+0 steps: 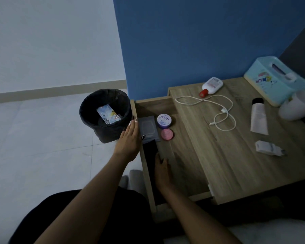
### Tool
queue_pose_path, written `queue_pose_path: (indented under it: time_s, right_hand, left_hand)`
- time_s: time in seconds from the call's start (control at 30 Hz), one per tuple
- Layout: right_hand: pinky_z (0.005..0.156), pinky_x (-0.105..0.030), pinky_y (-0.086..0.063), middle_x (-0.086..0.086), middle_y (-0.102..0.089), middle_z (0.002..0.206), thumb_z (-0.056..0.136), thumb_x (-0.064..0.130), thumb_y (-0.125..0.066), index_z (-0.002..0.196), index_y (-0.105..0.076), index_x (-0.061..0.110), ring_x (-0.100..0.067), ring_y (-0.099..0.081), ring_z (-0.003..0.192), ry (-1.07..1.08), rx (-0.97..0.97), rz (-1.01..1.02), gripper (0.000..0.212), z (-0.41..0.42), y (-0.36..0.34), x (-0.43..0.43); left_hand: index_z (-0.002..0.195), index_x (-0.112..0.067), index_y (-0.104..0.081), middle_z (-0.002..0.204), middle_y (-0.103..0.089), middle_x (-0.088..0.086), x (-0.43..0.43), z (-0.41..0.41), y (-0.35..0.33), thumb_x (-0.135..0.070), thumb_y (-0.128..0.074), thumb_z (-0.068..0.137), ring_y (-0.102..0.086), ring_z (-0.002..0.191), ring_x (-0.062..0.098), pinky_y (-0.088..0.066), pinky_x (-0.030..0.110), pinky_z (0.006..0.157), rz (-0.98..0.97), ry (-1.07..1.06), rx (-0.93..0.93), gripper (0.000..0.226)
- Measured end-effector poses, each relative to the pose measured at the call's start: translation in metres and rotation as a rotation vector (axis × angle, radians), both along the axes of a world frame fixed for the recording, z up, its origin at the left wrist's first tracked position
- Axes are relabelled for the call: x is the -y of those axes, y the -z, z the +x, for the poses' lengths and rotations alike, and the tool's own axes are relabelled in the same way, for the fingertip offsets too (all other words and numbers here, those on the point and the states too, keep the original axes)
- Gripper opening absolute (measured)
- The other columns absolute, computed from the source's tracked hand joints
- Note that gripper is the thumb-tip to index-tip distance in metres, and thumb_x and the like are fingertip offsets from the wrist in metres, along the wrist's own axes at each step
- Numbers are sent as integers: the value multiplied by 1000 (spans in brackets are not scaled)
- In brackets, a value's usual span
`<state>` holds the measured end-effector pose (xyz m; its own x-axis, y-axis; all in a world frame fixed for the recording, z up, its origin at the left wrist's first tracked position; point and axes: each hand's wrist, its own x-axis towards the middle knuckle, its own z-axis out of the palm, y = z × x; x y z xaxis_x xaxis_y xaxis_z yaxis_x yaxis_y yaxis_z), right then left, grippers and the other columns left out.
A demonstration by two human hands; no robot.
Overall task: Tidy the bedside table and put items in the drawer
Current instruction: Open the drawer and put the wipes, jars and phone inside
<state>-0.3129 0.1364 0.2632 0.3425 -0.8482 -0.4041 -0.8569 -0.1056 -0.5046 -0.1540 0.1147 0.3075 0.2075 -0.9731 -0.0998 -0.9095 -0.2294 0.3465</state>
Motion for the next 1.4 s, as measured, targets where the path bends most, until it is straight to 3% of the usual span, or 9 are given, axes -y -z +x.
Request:
queue_pose_path:
  time_s: [0.1, 0.27, 0.4, 0.5, 0.67, 0.83, 1.03, 1.23, 1.4]
  right_hand:
    - [109, -48, -25, -18, -28, 150, 101, 43, -16, 148, -23, 17, -38, -29, 135, -74, -25, -86, 55, -3, -1, -1]
    - [107, -45, -34, -17, -18, 154, 102, 15, -32, 153, -7, 22, -36, -30, 135, -14, -82, 51, 57, 1, -5, -2]
    - [107, -45, -35, -16, -19, 154, 99, 13, -38, 153, -6, 23, -35, -31, 135, -40, -120, 79, 64, 0, -15, -2]
    - [112, -39, -30, -10, -24, 156, 96, 21, -51, 152, -17, 19, -26, -28, 141, -43, 19, -85, 65, -9, -44, 13]
    - [101, -39, -45, -16, -60, 129, 91, 24, -47, 127, -58, 2, -33, -56, 118, 70, 153, -600, 43, -80, -83, 66]
    - [110, -45, -36, -21, -53, 137, 91, 28, -26, 131, -51, -6, -35, -46, 131, 29, 27, -578, 58, -133, -64, 89]
    - [111, -42, -37, -15, -52, 140, 90, 29, -24, 133, -52, -1, -29, -43, 135, 22, -5, -604, 59, -132, -58, 89]
    - [114, -38, -33, -12, -51, 141, 91, 28, -25, 134, -52, 2, -24, -42, 136, 29, -9, -614, 57, -134, -56, 91]
    - [113, -38, -34, -12, -52, 140, 90, 26, -27, 132, -54, 2, -26, -44, 135, 25, 4, -634, 55, -134, -53, 89]
  left_hand:
    - [151, -12, 6, 161, 5, 8, 0, 0, 1, -29, -31, 101, 5, 149, 21, -11, 40, 121, -1, -5, -8, 65]
    - [151, -11, 6, 161, 5, 9, 0, 0, -1, -29, -31, 101, 4, 149, 22, -11, 40, 120, 3, 2, -9, 65]
    - [151, -12, 5, 161, 4, 8, -1, 0, 1, -29, -31, 101, 4, 149, 21, -11, 41, 120, 3, -4, -8, 65]
    - [151, -12, 6, 161, 4, 8, -1, 0, 2, -29, -31, 101, 4, 149, 21, -12, 41, 121, 6, -9, -1, 64]
    - [151, -12, 8, 161, 6, 8, 0, -1, 3, -30, -33, 101, 4, 149, 21, -16, 42, 120, 10, -7, -30, 67]
    - [151, -11, 7, 161, 4, 9, 4, -2, 1, -31, -32, 100, 1, 149, 23, -22, 47, 119, 30, -24, -80, 67]
    - [150, -7, 9, 160, 12, 13, 12, -20, -8, -28, -34, 101, -13, 147, 33, -28, 41, 114, 34, -133, -290, 69]
    - [148, 1, -2, 158, -1, 23, 31, -39, -15, -27, -32, 101, -28, 139, 42, -31, 45, 110, 30, -228, -352, 62]
    - [146, -2, -13, 147, -35, 27, 44, -58, -24, -24, -30, 100, -47, 125, 43, -42, 45, 99, 52, -240, -449, 53]
